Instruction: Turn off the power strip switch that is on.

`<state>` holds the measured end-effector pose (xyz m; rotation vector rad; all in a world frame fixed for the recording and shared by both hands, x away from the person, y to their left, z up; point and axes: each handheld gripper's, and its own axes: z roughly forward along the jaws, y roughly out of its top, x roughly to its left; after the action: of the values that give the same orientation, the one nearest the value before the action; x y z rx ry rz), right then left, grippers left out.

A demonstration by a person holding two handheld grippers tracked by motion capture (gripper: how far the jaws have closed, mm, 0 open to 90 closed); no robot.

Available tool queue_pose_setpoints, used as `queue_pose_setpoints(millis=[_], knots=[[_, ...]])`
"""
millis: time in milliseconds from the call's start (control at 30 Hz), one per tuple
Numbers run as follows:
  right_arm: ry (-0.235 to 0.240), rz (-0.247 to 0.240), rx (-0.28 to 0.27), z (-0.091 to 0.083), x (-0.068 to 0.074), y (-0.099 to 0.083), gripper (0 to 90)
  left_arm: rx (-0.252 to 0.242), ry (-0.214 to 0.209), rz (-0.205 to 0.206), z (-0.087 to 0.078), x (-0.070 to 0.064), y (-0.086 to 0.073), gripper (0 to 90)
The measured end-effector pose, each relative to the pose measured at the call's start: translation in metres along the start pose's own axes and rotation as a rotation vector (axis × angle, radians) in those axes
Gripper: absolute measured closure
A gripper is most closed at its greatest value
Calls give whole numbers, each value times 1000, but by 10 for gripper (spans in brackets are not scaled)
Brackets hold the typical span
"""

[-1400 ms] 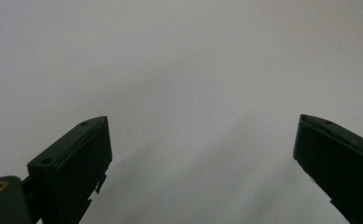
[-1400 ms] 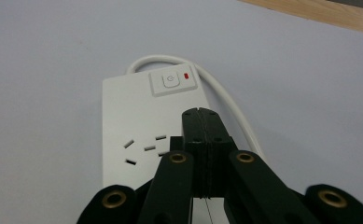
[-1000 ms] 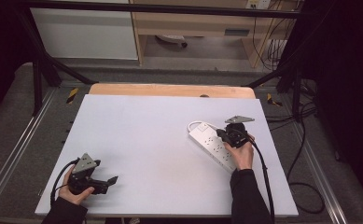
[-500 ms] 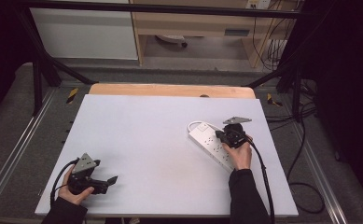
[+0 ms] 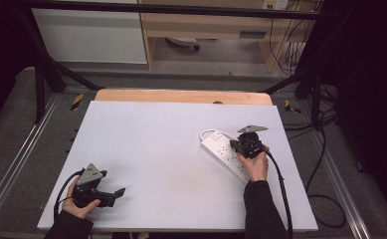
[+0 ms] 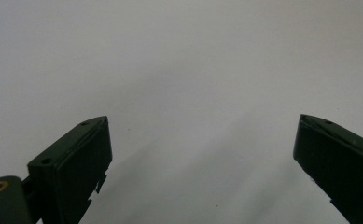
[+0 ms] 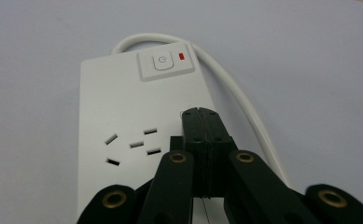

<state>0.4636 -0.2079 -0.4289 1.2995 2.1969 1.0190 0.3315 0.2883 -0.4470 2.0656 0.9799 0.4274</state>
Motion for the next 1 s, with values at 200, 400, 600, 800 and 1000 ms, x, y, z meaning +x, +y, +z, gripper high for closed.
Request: queue_pose_setpoints(millis=[200,400,600,800,1000], knots=[[2,2,-5,0,0,-1,900,-2,0,4,-1,0,0,41],[-6,-6,-3,0,2,-1,900,-2,1,4,-1,0,0,41],[-7,0,-5,0,1,-1,900,-3,2,4,0,-1,0,41],[-1,14,-11,0,0,-2,900,-2,1,6,-1,-1,0,41],[-2,14,-2,1,0,-4,900,-3,1,7,-1,-1,0,41]])
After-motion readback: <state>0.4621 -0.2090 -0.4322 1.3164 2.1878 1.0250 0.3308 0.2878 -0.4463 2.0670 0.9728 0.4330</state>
